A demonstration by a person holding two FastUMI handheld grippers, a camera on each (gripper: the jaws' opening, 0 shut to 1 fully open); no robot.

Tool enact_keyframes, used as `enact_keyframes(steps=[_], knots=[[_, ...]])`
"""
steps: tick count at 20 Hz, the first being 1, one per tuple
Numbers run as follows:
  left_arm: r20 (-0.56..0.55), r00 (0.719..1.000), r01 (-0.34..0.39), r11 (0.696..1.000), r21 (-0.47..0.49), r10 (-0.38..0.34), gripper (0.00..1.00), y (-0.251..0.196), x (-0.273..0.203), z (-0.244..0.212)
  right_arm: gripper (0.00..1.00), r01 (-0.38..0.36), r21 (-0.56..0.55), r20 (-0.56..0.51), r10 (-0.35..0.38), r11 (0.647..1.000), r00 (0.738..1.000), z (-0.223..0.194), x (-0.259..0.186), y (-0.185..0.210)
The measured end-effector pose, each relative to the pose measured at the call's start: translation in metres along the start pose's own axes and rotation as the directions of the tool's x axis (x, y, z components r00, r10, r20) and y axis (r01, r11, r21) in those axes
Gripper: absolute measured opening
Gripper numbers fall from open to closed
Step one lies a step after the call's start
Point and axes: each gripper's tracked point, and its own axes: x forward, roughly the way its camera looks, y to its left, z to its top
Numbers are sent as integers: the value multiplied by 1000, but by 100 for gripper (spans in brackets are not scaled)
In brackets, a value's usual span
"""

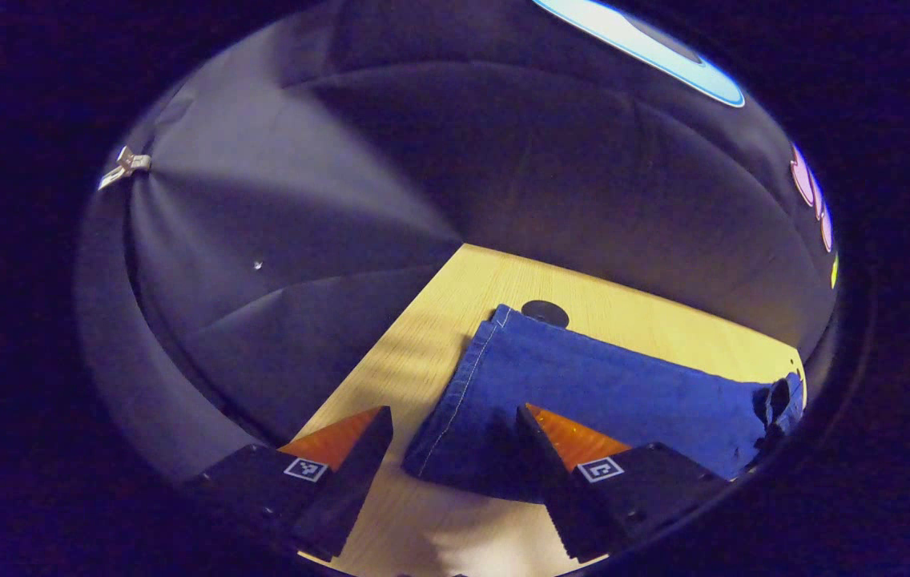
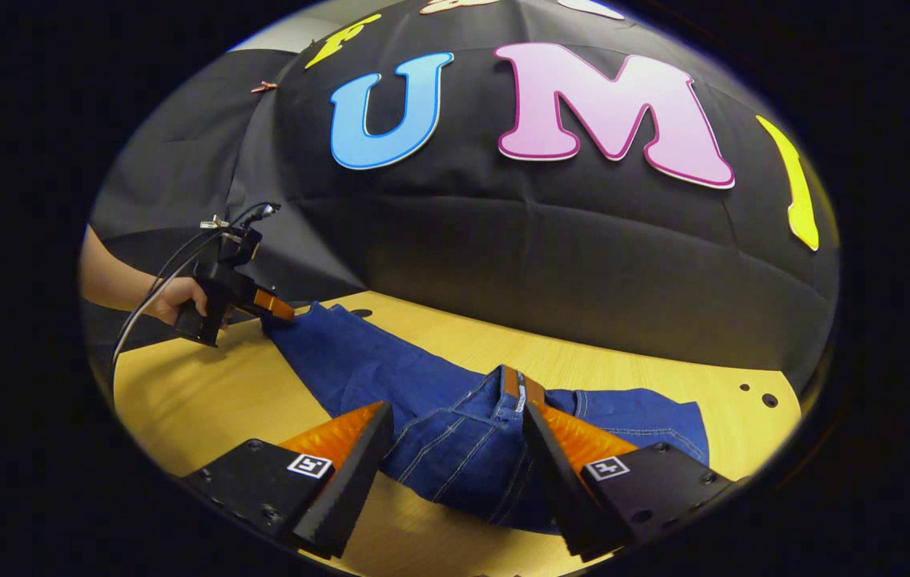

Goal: Grasp the waist and the cuffs of the jeans and fold them to make the two legs overlap; first hold the waist and fold one-third of the jeans toward the cuffs, then hold the cuffs and fold the remaining one-third in the same direction to finish folding.

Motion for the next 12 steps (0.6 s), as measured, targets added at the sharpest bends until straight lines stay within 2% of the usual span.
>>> enact_keyframes(steps=[3, 7, 9, 10, 12], knots=[[-66, 998, 19, 996, 84, -14, 96, 0, 10, -9, 97, 7, 40, -11, -7, 999, 1000, 10, -12, -2], [-95, 994, 63, 993, 95, -54, 98, -5, 6, -11, 97, 10, 24, -22, -10, 1000, 1000, 4, -34, -4], [-109, 992, 81, 992, 96, -70, 94, -9, 11, -16, 96, 5, 14, -75, -4, 1000, 997, -19, -39, -3], [-112, 991, 80, 992, 97, -69, 83, -12, 12, -14, 96, 3, 15, -111, -1, 1000, 994, -32, -41, -2], [-113, 989, 104, 991, 89, -94, 78, -17, 18, -18, 97, 2, 34, -179, 4, 999, 984, -56, -44, -1]])
